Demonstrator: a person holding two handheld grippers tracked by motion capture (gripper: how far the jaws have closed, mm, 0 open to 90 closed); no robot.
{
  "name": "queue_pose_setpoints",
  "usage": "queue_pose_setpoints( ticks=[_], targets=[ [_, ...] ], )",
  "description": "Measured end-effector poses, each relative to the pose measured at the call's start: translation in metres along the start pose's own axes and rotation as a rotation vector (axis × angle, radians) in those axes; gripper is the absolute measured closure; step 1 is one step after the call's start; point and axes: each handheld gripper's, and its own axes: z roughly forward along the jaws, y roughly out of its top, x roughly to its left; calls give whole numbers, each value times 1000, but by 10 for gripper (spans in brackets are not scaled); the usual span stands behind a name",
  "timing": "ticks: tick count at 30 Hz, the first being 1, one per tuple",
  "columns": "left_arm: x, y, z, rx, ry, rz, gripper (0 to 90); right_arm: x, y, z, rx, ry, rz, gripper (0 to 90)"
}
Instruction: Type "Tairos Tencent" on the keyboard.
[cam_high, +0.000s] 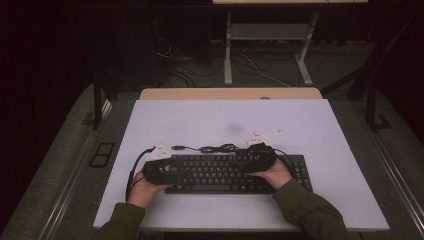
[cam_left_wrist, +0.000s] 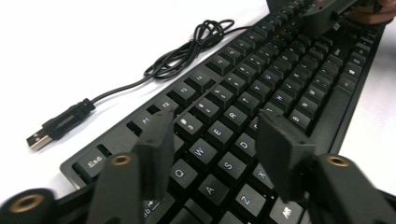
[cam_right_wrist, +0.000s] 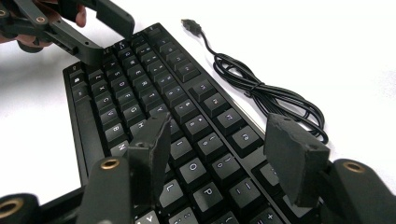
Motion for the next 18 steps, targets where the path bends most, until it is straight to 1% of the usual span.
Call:
queue_pose_setpoints(
  ticks=[6,13,16,17,18],
  targets=[
    [-1,1,0,14,-14,3,602,0,0,0,0,-3,0,401],
    [-4,0,4,49,-38,10,731,0,0,0,-1,0,-2,400],
    [-4,0,6,68,-49,23,786,0,0,0,-1,0,-1,400],
    [-5,0,7,70,-53,15,801,0,0,0,-2,2,0,400],
    [-5,0,8,80,-58,26,823,0,0,0,-2,1,0,400]
  ],
)
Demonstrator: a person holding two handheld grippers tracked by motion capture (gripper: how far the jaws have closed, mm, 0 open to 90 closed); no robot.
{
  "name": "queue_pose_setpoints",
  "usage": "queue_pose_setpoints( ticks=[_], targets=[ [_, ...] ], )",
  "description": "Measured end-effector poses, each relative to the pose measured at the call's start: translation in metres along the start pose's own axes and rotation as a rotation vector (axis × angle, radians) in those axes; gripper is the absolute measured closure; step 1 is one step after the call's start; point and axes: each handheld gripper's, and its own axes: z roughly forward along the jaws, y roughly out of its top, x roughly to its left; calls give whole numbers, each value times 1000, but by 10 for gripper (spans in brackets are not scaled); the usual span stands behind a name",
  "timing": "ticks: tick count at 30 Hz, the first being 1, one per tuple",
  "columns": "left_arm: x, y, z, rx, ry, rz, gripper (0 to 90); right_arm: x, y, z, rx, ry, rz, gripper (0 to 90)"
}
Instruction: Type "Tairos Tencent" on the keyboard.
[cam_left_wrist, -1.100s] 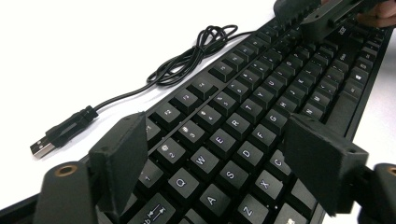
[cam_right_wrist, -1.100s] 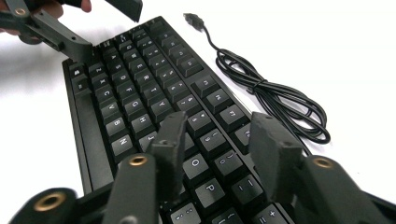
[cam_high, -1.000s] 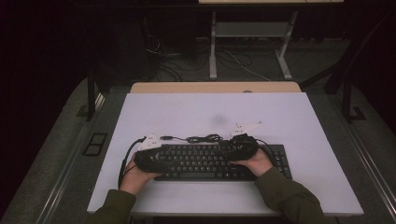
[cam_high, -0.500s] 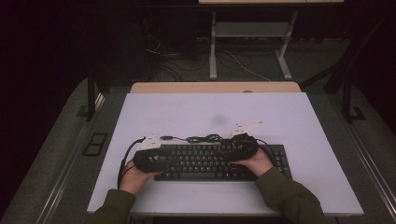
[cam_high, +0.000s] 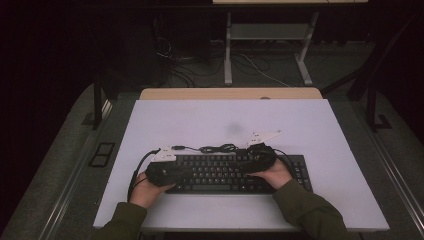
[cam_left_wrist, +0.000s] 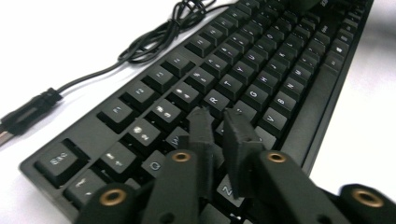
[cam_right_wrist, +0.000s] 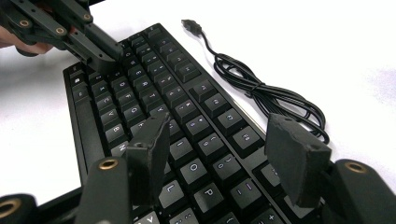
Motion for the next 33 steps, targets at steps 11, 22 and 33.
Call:
queue_pose_setpoints(
  ticks=[11,22,33],
  targets=[
    [-2,2,2,26,-3,5,888,0,0,0,0,1,1,399],
    [0,0,4,31,-2,5,887,0,-1,0,-1,0,1,399],
    [0,0,5,37,-6,-1,887,0,-1,1,-1,0,0,399]
  ],
)
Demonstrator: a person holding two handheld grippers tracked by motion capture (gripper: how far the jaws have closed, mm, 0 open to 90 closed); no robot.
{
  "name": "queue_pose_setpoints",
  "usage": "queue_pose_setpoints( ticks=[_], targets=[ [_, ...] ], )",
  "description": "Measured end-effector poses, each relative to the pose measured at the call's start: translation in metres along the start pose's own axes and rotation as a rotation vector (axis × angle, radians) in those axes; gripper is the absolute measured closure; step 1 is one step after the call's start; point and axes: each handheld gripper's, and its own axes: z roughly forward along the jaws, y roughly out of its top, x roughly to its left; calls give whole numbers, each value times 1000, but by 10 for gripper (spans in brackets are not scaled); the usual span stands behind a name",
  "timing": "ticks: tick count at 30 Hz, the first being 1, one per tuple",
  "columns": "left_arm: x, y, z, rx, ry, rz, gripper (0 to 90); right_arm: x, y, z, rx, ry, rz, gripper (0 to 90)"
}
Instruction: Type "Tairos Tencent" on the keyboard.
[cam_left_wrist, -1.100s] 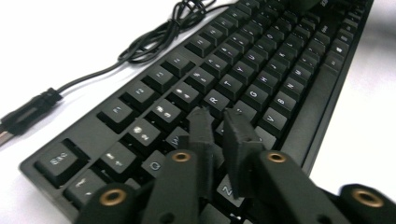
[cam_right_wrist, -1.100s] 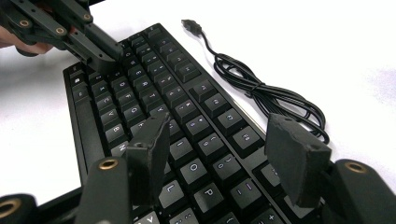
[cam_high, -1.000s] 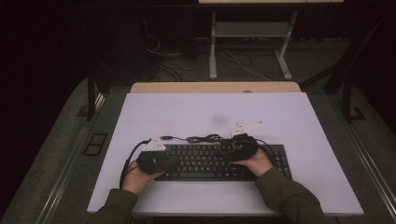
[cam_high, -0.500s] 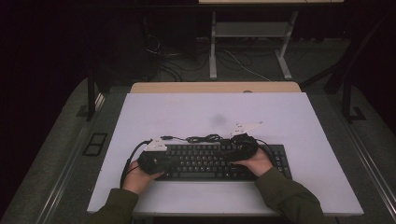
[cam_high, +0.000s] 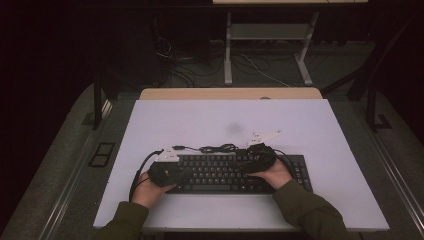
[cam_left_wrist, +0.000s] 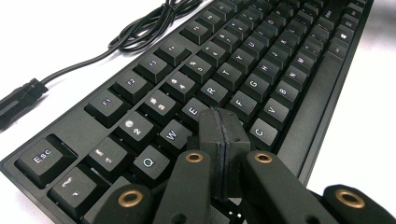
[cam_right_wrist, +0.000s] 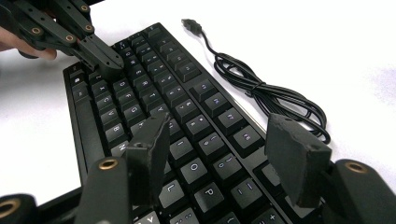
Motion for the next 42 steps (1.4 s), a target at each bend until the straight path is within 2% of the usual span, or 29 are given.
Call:
queue_pose_setpoints(
  ticks=[26,42],
  targets=[
    [-2,4,-8,-29,1,8,887,-1,1,-4,-10,-5,7,394],
    [-14,10,-7,-43,-33,38,888,-2,1,-4,-15,-7,5,375]
  ],
)
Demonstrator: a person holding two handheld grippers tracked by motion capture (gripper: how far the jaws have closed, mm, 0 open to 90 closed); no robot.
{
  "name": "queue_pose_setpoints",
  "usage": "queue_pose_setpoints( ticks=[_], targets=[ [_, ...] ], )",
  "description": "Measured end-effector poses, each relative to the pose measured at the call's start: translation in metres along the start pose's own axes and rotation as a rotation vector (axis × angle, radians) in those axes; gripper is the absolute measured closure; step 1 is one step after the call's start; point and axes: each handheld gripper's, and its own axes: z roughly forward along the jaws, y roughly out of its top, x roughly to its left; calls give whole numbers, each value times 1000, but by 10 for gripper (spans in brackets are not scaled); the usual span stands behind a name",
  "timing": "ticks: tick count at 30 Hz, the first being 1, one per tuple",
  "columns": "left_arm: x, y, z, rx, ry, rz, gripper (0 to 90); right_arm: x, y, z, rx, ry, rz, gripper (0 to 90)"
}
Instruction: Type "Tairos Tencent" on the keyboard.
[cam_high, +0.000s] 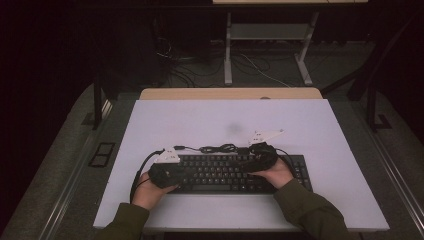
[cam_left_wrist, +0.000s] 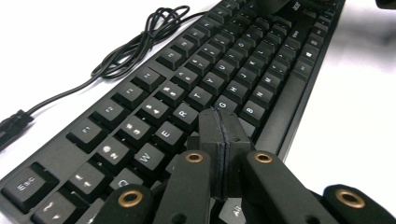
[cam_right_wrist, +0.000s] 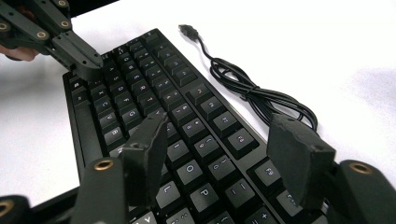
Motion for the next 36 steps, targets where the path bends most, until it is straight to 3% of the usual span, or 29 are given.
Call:
queue_pose_setpoints(
  ticks=[13,36],
  targets=[
    [-8,2,6,20,-35,23,887,-1,0,1,-12,-22,9,243],
    [-23,4,24,67,-98,64,887,-2,-2,4,-23,-17,15,205]
  ],
)
